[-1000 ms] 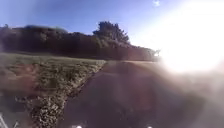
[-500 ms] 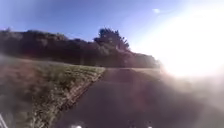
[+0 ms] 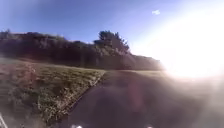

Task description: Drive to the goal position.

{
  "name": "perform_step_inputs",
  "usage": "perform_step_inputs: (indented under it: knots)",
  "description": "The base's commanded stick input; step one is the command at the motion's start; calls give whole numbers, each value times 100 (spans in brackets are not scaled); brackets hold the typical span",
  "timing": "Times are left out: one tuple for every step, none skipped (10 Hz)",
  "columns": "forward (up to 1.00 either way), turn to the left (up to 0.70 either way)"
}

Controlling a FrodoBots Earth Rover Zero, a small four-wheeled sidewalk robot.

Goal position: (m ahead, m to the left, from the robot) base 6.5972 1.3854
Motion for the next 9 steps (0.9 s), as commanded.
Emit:
perform_step_inputs:
  knots:
    - [70,0]
    - [70,0]
    - [70,0]
    - [70,0]
    - [70,0]
    - [70,0]
    - [70,0]
    - [70,0]
    - [70,0]
